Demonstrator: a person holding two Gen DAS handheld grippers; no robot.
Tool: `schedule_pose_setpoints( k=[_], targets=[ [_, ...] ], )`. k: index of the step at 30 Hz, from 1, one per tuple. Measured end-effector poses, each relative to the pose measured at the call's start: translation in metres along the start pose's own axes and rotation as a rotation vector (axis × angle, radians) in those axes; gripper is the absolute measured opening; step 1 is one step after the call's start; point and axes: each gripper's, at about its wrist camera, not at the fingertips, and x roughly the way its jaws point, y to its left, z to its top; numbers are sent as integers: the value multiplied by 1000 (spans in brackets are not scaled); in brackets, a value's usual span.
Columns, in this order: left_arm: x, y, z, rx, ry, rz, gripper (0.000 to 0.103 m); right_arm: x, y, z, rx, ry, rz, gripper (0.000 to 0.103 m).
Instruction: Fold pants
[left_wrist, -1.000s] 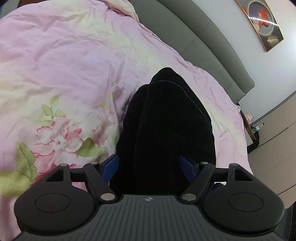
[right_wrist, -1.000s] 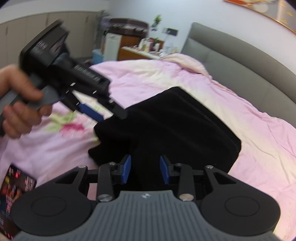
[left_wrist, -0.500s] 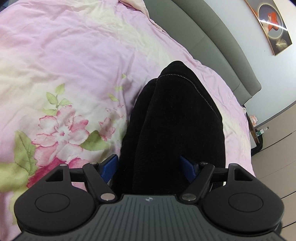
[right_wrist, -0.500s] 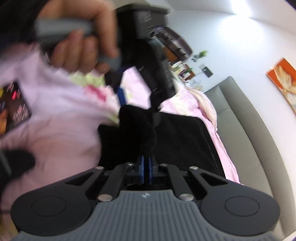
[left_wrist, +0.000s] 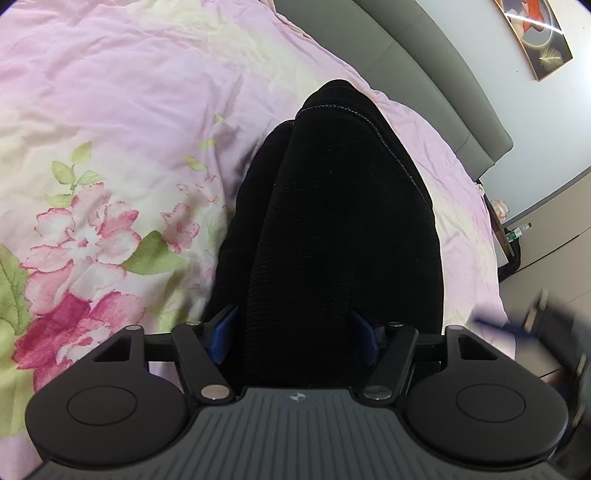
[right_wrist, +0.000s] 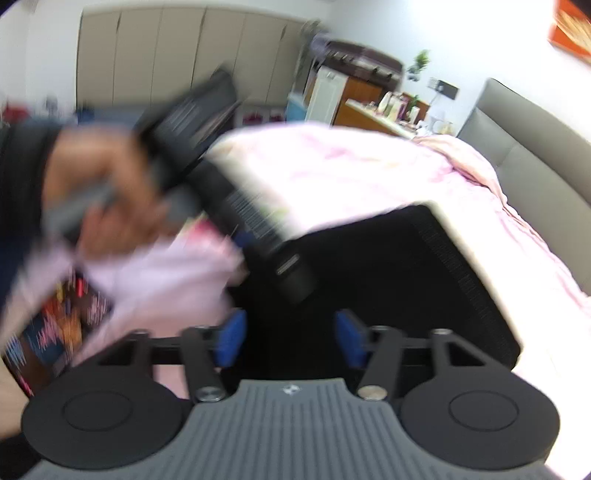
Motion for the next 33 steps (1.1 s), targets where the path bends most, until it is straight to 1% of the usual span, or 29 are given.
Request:
schedule_pose_setpoints(
  k=[1, 2, 3, 4, 6, 8, 9, 11, 14, 16, 17, 18, 19, 21, 22, 24, 27, 30, 33],
  targets=[
    [0, -1, 0, 3, 0, -7, 63, 0, -21, 9, 25, -5, 17, 76],
    [0, -2, -1, 6, -1, -9, 62, 4, -45, 19, 52, 4, 48, 78],
    [0, -2, -1, 10, -1, -8, 60, 10, -66, 25, 82, 14, 73, 78],
    [0, -3, -1, 15, -1, -6, 58, 15, -88, 32, 120, 25, 87, 77],
    [-1, -4, -2, 24, -1, -9, 55, 32, -126, 47, 190, 56, 96, 70],
    [-1, -4, -2, 34, 1, -11, 54, 54, -151, 63, 232, 84, 98, 68],
    [-1, -4, -2, 37, 2, -12, 53, 65, -158, 70, 233, 100, 104, 65],
    [-1, -3, -2, 34, 4, -16, 53, 89, -165, 83, 200, 132, 126, 61],
    [-2, -3, -2, 38, 8, -21, 53, 122, -175, 97, 164, 195, 179, 61],
    [-1, -3, -2, 45, 12, -21, 53, 145, -179, 99, 129, 246, 196, 61],
    [-1, -3, -2, 50, 14, -19, 52, 154, -181, 99, 126, 265, 208, 59],
    [0, -3, -2, 58, 15, -14, 51, 161, -184, 98, 138, 281, 239, 36],
    [1, -3, -2, 67, 18, -8, 49, 167, -183, 97, 142, 294, 278, 30],
    [3, -2, -2, 76, 25, 3, 45, 174, -170, 93, 110, 300, 280, 23],
    [4, -3, -2, 79, 24, 6, 42, 175, -167, 91, 108, 297, 276, 21],
    [3, -5, -2, 94, 17, 4, 37, 171, -165, 88, 130, 282, 286, 9],
    [-2, -12, -4, 107, 16, -14, 33, 153, -171, 86, 179, 239, 300, 7],
    [-21, -23, -4, 138, 16, -106, 32, 126, -179, 90, 227, 184, 346, 7],
    [-38, -30, -4, 175, -4, -129, 32, 110, -184, 98, 261, 146, 375, 7]
  ],
)
